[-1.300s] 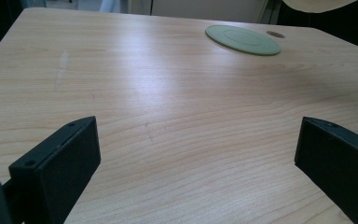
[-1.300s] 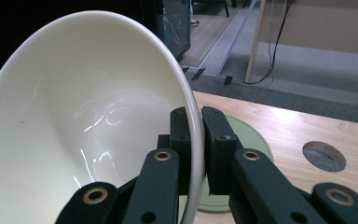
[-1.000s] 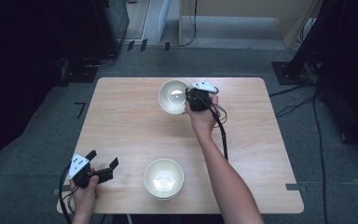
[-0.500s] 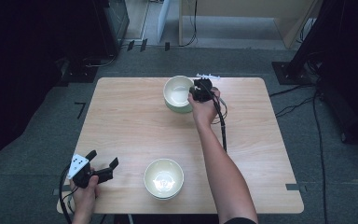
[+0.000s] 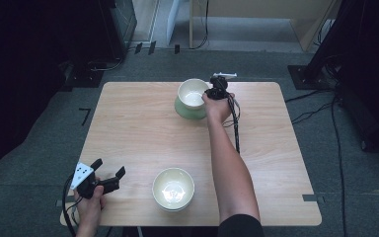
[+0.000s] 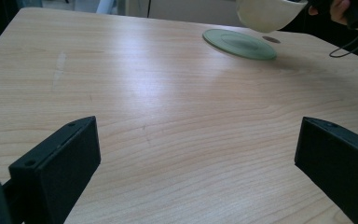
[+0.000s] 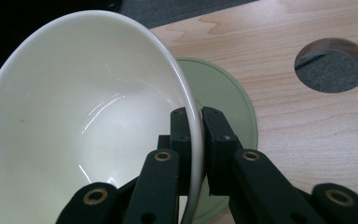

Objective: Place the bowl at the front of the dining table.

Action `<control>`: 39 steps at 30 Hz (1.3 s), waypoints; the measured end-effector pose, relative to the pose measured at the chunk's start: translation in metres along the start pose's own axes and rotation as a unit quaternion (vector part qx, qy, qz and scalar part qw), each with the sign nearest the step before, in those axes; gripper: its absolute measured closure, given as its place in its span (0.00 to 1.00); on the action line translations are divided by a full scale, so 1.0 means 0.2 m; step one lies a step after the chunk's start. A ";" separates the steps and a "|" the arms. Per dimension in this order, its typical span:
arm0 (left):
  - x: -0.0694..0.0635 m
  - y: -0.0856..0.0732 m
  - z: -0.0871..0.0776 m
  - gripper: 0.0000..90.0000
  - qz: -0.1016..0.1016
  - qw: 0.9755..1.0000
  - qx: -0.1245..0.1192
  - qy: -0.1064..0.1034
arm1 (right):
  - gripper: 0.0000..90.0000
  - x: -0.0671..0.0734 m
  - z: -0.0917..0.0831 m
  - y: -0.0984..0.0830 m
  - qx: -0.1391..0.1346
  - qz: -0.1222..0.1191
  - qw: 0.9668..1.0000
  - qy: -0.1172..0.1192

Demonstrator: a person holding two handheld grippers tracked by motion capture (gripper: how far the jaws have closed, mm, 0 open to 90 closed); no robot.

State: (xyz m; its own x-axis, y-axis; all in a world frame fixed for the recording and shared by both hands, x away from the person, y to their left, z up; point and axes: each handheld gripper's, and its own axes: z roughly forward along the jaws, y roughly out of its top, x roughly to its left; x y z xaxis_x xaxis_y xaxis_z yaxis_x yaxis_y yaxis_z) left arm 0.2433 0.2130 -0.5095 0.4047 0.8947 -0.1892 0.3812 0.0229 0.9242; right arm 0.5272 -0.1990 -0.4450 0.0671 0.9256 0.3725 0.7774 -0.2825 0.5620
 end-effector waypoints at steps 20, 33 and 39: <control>-0.01 0.00 0.01 0.00 0.006 1.000 0.003 -0.007 | 0.94 -0.05 0.22 0.04 0.050 0.051 0.997 -0.024; -0.01 0.00 0.01 0.00 0.007 1.000 0.004 -0.005 | 0.91 -0.06 0.23 0.03 0.042 0.072 0.996 -0.014; -0.01 0.00 0.00 0.00 0.006 1.000 0.004 -0.006 | 0.66 -0.09 0.19 0.03 0.027 0.062 0.997 0.029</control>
State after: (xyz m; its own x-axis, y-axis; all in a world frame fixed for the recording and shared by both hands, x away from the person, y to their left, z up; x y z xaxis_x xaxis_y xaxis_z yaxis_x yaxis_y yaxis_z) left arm 0.2430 0.2113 -0.5099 0.4192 0.8893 -0.1828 0.3829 0.0094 0.9238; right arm 0.5546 -0.2075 -0.4753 0.1306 0.8680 0.4790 0.7985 -0.3785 0.4681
